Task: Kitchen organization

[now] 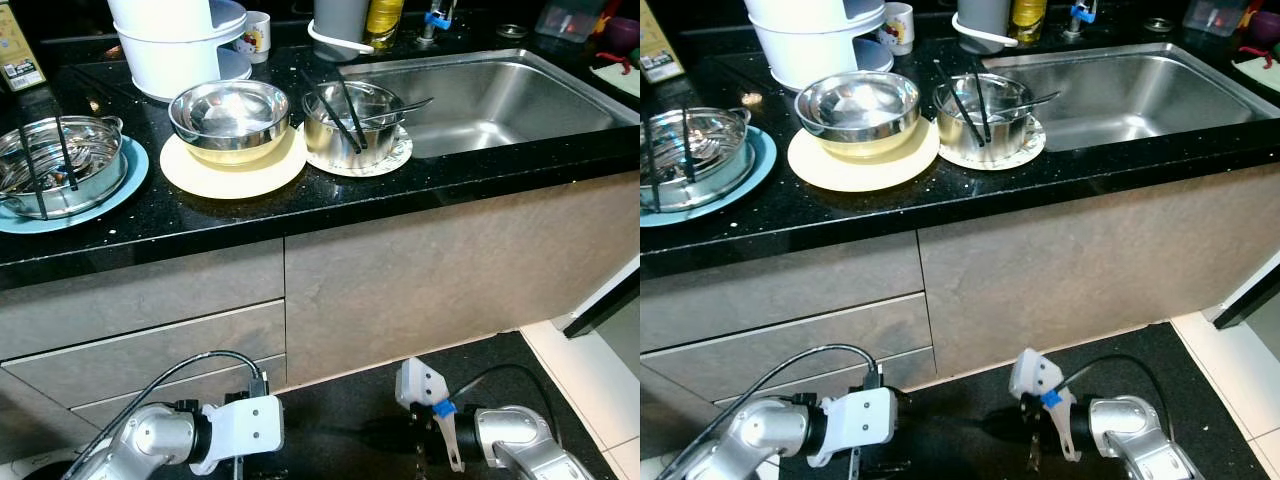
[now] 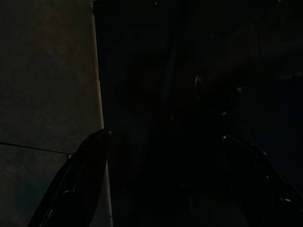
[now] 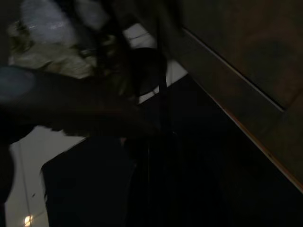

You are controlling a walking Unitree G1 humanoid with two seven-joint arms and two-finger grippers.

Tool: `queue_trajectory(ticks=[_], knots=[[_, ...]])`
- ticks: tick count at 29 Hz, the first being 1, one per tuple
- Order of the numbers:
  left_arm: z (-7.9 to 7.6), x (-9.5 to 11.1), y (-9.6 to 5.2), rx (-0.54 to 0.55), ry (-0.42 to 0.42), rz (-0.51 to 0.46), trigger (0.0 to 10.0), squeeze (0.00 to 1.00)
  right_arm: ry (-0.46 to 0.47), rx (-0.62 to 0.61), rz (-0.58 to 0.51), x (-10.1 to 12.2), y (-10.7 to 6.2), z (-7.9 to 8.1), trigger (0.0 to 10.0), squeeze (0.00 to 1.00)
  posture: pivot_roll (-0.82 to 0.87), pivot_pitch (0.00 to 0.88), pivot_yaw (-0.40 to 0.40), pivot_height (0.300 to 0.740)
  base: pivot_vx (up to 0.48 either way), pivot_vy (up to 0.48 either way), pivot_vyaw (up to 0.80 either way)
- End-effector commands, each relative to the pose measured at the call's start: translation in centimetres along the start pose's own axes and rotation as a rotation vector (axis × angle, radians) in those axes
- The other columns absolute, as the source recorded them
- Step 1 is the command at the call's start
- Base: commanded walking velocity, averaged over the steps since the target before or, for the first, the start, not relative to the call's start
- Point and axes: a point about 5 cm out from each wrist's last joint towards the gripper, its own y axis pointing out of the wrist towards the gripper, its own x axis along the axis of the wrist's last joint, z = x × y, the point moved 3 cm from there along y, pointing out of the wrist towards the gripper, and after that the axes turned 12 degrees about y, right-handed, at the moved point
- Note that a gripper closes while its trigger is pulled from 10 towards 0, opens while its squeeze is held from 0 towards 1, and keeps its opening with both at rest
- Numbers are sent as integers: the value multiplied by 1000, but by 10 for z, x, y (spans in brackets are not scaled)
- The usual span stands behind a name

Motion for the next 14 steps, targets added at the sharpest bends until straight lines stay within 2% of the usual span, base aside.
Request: queue_trajectory(ticks=[1,6,14], knots=[[-11,-7,-1,-63,13,26,10000,0,-11,35,9,-1,-1,6,0,0,-81,257,-2,740,0,0,0],[-7,-12,-3,-76,39,44,10000,0,-47,62,7,9,-6,10,0,0,-83,258,-1,740,0,0,0],[-16,-18,-2,-133,24,49,10000,0,-63,115,-37,27,-2,20,0,0,-81,260,4,740,0,0,0]])
